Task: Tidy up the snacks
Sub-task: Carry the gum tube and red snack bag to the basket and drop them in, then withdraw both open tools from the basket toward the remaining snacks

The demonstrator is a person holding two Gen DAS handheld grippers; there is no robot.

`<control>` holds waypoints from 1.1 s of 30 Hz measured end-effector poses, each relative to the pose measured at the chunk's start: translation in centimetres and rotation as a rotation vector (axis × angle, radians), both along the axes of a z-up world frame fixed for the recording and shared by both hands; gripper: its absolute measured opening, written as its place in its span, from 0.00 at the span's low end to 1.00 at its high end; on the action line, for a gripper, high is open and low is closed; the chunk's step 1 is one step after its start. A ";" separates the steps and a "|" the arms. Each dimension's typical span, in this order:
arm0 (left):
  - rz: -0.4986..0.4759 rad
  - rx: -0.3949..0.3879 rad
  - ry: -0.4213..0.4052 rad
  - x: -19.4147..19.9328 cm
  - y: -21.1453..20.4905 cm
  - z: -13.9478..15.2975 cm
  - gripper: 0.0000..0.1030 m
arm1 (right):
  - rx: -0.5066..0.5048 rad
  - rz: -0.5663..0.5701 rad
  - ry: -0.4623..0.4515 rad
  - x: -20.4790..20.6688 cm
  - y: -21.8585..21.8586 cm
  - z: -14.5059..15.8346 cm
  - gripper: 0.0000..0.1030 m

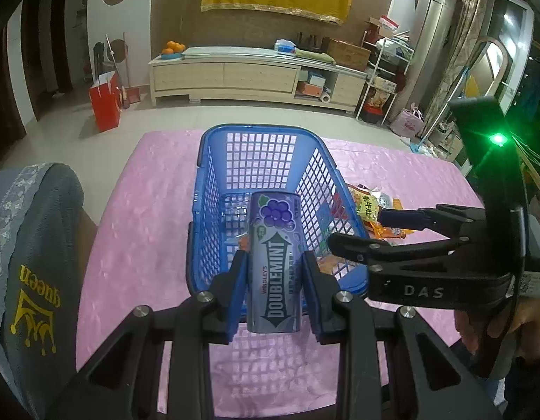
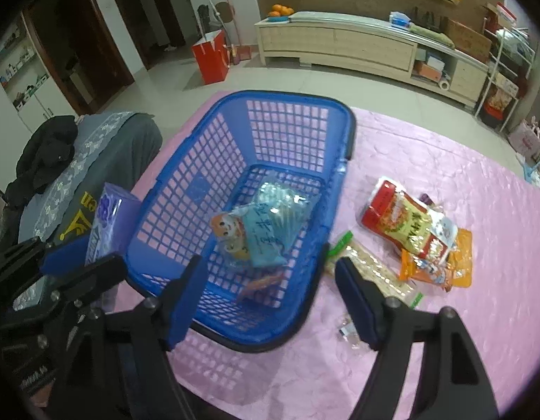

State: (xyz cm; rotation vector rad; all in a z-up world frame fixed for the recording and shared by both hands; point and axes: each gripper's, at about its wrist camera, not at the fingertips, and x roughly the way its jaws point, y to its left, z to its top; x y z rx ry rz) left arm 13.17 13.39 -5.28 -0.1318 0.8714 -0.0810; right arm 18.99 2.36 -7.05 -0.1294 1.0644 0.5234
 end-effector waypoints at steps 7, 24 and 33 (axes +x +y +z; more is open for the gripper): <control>-0.025 0.005 0.011 0.7 -1.1 -0.3 0.28 | -0.004 -0.042 -0.017 -0.3 -2.3 0.1 0.82; -0.097 -0.006 0.070 3.9 -4.4 -2.7 0.28 | -0.016 -0.122 -0.023 0.4 -6.3 -1.3 0.91; -0.107 0.007 0.080 5.0 -4.9 -3.6 0.28 | -0.028 -0.124 -0.017 0.6 -6.8 -2.1 0.91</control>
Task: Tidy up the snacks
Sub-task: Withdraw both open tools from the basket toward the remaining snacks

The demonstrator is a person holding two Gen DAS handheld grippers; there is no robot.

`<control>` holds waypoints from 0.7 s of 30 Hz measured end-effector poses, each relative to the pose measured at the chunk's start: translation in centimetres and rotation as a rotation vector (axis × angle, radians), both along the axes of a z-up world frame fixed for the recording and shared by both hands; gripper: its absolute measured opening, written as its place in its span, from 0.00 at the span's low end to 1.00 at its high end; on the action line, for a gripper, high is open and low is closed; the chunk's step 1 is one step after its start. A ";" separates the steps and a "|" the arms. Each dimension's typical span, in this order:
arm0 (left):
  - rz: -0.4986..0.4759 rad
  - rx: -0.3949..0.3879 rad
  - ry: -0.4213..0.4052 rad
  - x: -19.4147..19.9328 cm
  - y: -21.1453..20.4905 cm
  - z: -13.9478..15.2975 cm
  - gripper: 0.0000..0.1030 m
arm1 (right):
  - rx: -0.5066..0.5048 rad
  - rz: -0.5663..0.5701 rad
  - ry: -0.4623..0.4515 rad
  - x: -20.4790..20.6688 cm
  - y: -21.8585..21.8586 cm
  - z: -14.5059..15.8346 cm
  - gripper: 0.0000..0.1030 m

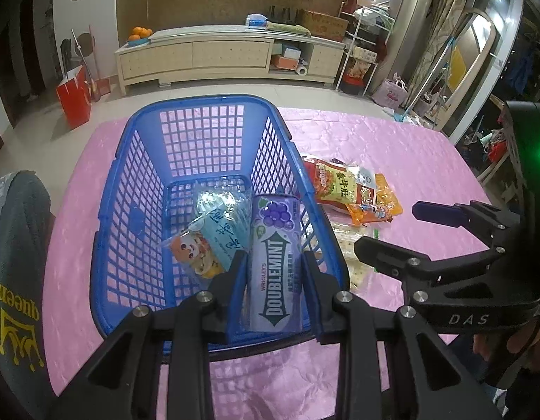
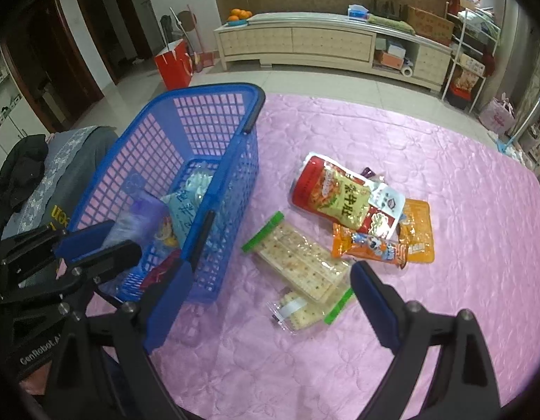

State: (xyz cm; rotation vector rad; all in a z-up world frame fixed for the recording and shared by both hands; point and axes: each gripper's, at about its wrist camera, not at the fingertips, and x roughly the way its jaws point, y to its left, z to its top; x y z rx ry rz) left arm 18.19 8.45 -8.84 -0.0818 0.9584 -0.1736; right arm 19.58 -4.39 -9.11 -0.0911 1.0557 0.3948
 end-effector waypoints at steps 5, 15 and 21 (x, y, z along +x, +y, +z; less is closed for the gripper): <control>-0.005 0.022 -0.028 -0.5 -0.2 0.8 0.53 | 0.008 -0.015 -0.001 -0.3 -0.5 0.4 0.91; -0.024 0.049 -0.061 -2.2 -1.9 2.9 0.62 | 0.020 -0.031 -0.035 -2.6 -3.3 2.8 0.91; -0.070 0.044 -0.095 -3.7 -4.5 4.1 0.69 | 0.012 -0.060 -0.071 -4.4 -6.3 4.4 0.91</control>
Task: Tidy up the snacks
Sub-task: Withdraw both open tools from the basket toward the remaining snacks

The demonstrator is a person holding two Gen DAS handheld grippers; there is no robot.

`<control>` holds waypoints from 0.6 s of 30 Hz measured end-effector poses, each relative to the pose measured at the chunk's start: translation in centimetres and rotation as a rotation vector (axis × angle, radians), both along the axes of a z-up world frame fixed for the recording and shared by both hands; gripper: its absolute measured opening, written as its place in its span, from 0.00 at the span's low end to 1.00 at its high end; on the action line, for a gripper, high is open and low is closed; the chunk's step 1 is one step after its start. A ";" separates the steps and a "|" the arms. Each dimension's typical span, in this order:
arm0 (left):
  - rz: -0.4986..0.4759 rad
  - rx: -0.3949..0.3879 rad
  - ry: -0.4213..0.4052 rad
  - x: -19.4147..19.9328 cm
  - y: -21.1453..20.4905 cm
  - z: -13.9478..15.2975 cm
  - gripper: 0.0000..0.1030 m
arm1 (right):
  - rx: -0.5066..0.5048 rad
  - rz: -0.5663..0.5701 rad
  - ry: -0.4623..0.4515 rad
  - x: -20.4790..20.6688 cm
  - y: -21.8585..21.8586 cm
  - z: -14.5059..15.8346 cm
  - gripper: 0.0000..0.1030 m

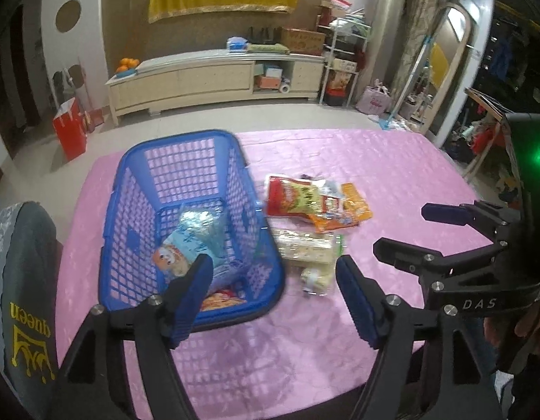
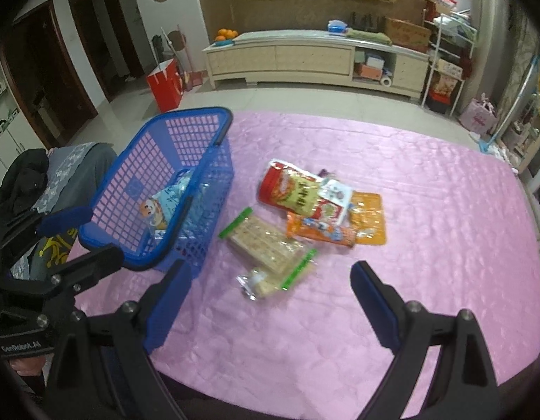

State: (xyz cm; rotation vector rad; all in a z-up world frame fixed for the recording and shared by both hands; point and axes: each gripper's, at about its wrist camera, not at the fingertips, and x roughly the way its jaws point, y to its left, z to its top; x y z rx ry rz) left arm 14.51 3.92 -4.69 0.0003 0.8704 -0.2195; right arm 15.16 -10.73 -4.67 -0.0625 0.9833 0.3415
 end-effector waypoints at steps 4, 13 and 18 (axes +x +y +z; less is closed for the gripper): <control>-0.035 0.006 -0.012 -0.5 -2.4 0.5 0.76 | -0.014 -0.027 -0.013 -0.7 -1.9 0.5 0.91; -0.088 0.022 0.002 -1.0 -7.0 -0.6 0.76 | -0.073 -0.020 -0.027 -1.3 -5.4 -0.2 0.91; -0.078 0.013 0.026 -1.3 -7.9 -1.7 0.76 | -0.076 0.035 -0.030 -1.2 -6.3 -1.3 0.91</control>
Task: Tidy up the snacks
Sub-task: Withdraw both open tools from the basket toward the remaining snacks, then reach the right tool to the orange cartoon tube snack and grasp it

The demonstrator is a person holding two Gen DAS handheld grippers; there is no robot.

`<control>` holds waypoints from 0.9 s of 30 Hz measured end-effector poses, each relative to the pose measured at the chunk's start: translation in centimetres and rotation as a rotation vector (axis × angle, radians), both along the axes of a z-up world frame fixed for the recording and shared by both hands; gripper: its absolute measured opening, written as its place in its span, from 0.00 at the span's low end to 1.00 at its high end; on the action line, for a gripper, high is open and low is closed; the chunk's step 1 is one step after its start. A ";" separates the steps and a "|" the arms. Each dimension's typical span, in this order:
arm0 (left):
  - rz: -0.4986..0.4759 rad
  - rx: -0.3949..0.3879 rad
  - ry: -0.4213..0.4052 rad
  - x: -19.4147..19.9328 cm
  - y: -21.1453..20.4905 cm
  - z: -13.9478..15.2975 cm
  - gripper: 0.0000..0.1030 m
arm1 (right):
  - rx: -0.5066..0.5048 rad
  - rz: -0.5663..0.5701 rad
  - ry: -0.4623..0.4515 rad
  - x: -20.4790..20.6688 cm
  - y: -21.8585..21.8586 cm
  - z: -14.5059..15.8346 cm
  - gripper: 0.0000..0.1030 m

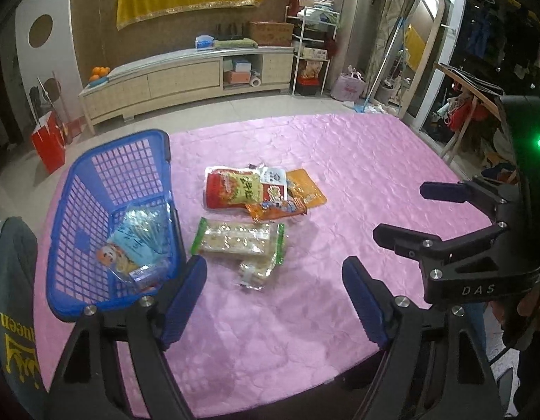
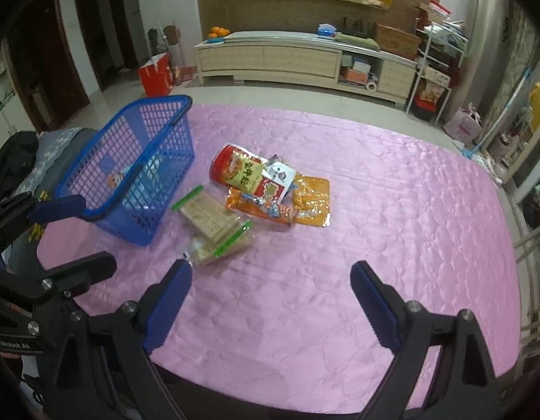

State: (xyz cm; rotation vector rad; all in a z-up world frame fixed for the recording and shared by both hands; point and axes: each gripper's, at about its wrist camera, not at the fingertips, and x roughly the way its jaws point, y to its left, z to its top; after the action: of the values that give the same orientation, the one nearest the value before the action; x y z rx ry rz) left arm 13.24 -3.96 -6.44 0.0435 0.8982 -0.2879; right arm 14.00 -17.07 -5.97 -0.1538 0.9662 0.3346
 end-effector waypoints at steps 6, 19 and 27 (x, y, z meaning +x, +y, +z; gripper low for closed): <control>0.036 0.025 0.018 -0.7 -1.5 -2.1 0.76 | -0.002 0.106 -0.003 -0.1 -1.0 -1.8 0.91; 0.091 0.041 0.071 2.8 -4.4 -5.5 0.76 | -0.026 0.211 0.036 4.7 -2.4 -5.6 0.91; 0.211 -0.016 0.166 7.2 -4.2 -9.0 0.76 | -0.011 0.268 0.056 8.7 -2.8 -8.8 0.83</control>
State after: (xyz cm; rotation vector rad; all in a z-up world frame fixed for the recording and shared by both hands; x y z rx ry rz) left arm 20.42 -8.21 -15.43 -0.0907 1.0566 -0.1027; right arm 22.72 -19.91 -14.73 -0.2871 1.0041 0.5823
